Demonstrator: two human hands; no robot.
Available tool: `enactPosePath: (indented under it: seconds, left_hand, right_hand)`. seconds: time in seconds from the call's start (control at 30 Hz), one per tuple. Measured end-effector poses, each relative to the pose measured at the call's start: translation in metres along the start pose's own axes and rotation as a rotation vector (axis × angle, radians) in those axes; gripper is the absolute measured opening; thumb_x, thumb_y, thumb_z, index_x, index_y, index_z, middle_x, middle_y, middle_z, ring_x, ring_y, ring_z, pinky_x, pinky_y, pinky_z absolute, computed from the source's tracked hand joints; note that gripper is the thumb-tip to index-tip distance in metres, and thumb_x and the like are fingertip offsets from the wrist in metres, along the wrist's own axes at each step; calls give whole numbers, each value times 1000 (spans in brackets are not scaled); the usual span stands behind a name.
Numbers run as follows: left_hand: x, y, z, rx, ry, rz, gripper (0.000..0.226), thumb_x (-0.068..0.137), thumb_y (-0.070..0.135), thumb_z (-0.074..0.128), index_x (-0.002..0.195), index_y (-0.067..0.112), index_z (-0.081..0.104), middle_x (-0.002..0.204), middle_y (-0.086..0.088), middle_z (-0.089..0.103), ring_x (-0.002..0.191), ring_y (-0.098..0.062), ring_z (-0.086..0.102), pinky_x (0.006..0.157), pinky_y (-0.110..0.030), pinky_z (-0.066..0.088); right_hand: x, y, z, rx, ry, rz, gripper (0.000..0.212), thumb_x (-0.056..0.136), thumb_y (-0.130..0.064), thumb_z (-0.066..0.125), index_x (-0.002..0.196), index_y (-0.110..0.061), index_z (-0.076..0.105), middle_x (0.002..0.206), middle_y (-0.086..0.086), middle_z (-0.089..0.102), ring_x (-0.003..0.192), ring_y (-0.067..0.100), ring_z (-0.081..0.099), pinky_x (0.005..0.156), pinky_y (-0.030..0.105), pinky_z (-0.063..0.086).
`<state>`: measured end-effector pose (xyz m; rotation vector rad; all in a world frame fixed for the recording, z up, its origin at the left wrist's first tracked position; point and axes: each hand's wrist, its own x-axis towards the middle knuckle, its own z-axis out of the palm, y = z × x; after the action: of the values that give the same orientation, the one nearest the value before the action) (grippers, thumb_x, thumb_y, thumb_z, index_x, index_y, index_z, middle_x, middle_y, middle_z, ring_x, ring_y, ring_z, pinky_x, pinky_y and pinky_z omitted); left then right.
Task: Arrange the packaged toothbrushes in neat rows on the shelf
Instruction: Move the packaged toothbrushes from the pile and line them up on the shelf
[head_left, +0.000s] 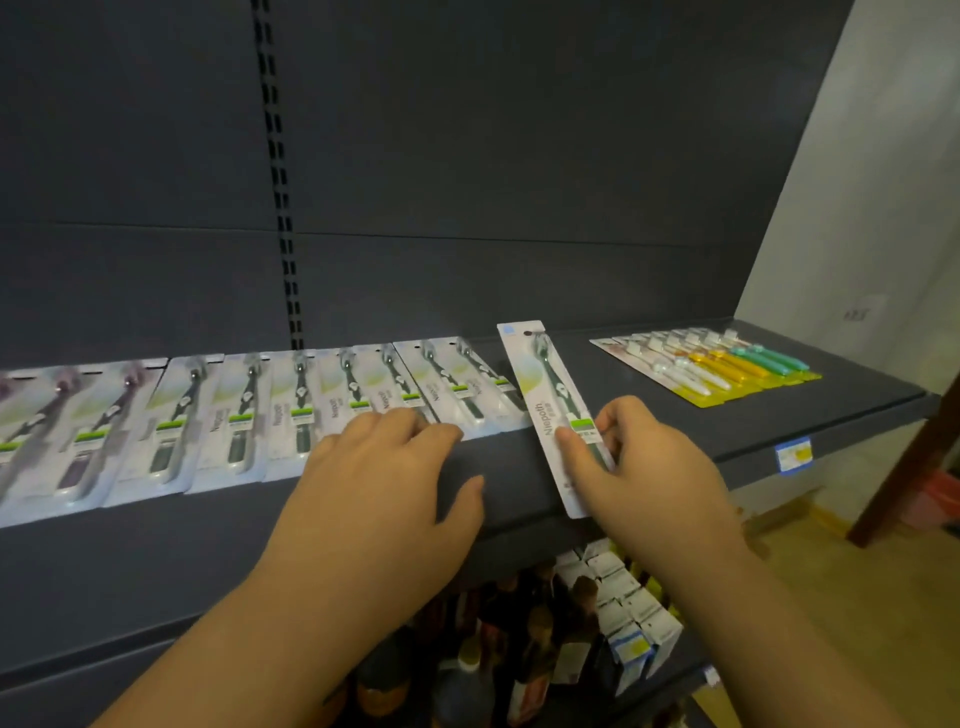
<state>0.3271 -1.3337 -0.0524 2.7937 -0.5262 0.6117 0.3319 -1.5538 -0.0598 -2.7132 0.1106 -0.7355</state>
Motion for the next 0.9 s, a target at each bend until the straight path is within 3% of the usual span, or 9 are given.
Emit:
enactPosePath:
  seconds: [0.23, 0.4, 0.53, 0.7, 0.9]
  left_hand:
    - [34, 23, 20, 6, 23, -92, 56, 86, 66, 27, 125, 36, 54, 115, 17, 55, 111, -8, 46, 94, -28, 43]
    - [53, 41, 30, 53, 44, -160, 59, 83, 66, 23, 118, 35, 58, 110, 18, 55, 107, -8, 48, 91, -29, 44]
    - [60, 51, 38, 103, 40, -201, 55, 85, 66, 27, 117, 35, 59, 109, 18, 55, 106, -9, 49, 90, -29, 45]
    - [66, 64, 47, 110, 65, -251, 55, 86, 67, 26, 116, 36, 59, 110, 19, 56, 107, -8, 48, 89, -27, 42]
    - [70, 78, 53, 84, 96, -267, 50, 87, 65, 30, 111, 36, 61, 104, 19, 56, 104, -7, 48, 89, -30, 44]
  right_hand:
    - [93, 34, 24, -109, -120, -65, 38, 93, -58, 44, 92, -20, 48, 68, -3, 54, 65, 18, 55, 53, 33, 38]
    - [141, 40, 51, -133, -197, -142, 35, 97, -52, 43, 96, -16, 45, 74, -4, 51, 71, 22, 50, 52, 33, 29]
    - [150, 45, 70, -114, -217, -183, 34, 98, -50, 42, 97, -16, 39, 94, 3, 62, 84, 26, 58, 61, 34, 35]
    - [151, 46, 77, -51, -247, -192, 34, 96, -50, 43, 96, -16, 41, 83, 1, 54, 74, 23, 47, 62, 33, 34]
    - [155, 47, 75, -35, -292, -196, 33, 96, -51, 43, 95, -17, 43, 91, 2, 61, 75, 22, 47, 62, 32, 36]
